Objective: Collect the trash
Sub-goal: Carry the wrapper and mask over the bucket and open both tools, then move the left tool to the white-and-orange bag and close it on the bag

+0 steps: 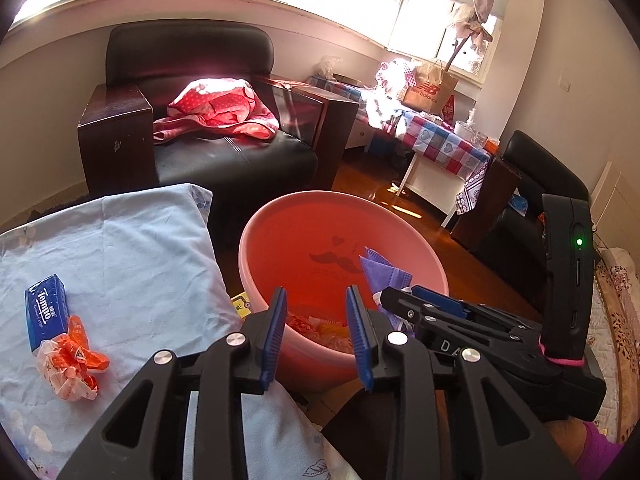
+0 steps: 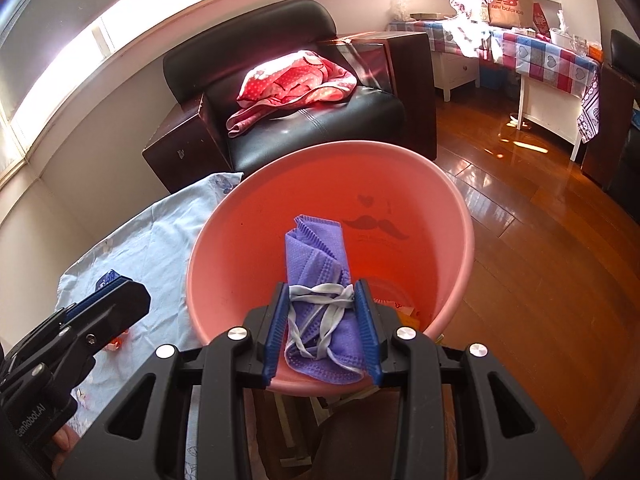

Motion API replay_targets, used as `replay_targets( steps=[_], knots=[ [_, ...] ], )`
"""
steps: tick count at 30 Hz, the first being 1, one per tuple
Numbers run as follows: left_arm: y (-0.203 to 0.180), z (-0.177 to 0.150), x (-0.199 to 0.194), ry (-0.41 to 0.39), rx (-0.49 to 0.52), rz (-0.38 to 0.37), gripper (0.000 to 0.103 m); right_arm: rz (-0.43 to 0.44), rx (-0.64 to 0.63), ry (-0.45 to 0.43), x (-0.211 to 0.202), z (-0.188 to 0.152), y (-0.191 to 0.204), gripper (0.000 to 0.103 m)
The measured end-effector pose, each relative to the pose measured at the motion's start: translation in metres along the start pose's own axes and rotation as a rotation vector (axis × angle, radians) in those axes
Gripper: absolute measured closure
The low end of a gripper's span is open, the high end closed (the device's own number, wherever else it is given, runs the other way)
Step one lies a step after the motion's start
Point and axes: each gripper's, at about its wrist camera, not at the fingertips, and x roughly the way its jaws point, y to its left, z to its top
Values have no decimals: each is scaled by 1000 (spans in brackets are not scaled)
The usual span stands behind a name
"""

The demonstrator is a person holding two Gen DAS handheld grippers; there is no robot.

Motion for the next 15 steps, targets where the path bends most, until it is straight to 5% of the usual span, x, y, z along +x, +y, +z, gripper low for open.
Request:
replay_targets(
  steps=[11, 15],
  knots=[
    [26, -9, -52, -83, 2, 57, 68, 6, -22, -17, -8, 1, 8, 68],
    [48, -20, -75, -113, -26, 111, 57, 20, -58, -27, -13, 0, 20, 68]
  ],
)
